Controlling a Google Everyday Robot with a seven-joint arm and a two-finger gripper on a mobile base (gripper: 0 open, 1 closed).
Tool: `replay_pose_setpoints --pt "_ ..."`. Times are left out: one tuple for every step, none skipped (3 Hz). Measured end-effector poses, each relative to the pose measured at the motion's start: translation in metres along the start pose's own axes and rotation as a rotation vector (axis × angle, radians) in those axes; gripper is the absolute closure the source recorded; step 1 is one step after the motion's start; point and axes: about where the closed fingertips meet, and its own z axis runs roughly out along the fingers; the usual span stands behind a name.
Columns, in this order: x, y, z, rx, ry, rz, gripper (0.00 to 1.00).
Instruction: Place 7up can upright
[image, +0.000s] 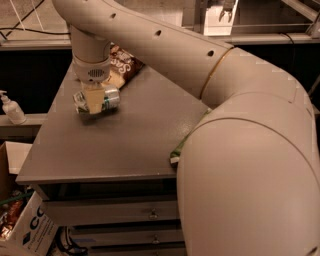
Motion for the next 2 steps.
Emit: replay_pose_setpoints --pt "-0.014 0.001 -0.014 0.0 -0.151 0.063 1.0" --pt "-0.023 0.01 -0.028 0.005 -0.388 0.146 1.0"
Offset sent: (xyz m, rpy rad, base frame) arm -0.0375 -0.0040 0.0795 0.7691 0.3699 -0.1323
